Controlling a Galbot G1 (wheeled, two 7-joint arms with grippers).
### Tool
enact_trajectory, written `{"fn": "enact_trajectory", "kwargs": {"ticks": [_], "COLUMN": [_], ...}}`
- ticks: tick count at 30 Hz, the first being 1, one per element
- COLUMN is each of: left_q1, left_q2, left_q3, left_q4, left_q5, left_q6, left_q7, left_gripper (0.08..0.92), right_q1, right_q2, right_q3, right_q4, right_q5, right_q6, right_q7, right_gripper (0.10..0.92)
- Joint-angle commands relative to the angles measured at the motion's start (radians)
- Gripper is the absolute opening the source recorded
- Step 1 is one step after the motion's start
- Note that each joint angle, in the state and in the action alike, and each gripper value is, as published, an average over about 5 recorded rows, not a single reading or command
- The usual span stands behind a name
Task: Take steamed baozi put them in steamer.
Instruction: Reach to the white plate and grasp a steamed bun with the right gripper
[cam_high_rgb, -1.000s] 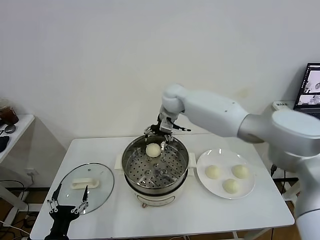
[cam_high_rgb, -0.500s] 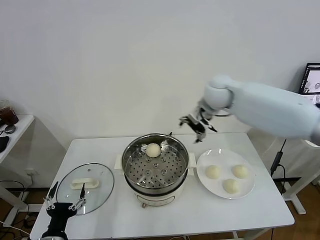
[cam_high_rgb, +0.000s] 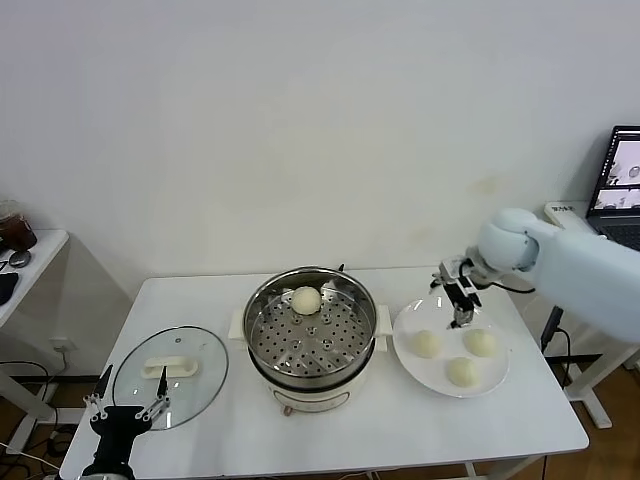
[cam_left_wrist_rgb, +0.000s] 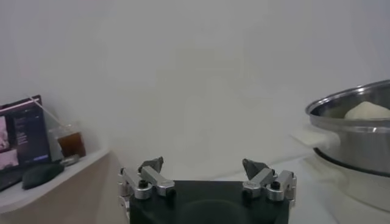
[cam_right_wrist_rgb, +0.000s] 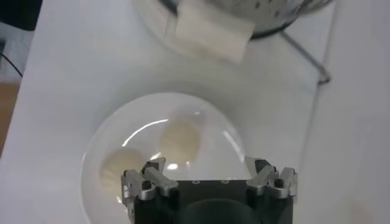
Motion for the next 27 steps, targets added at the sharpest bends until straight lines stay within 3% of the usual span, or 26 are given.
{"fn": "enact_trajectory", "kwargs": {"ticks": [1, 27], "left_q1": [0.01, 0.005], "left_q2": [-0.002, -0.002], "left_q3": [-0.004, -0.021], "left_q4": [-0.005, 0.002], "left_q5": [0.004, 0.003], "left_q6": [0.007, 0.013], "left_q7": [-0.004, -0.008], "left_gripper": [0.823, 0.823], "right_q1": [-0.215, -0.254], "right_q2": [0.062, 0.225], "right_q3": [0.155, 0.202], "right_q4": [-0.114, -0.314], "right_q5": [-0.099, -0.201], "right_q6": [0.014, 0.083], "right_q7": [-0.008, 0.002], "right_gripper": [0.823, 0.795]}}
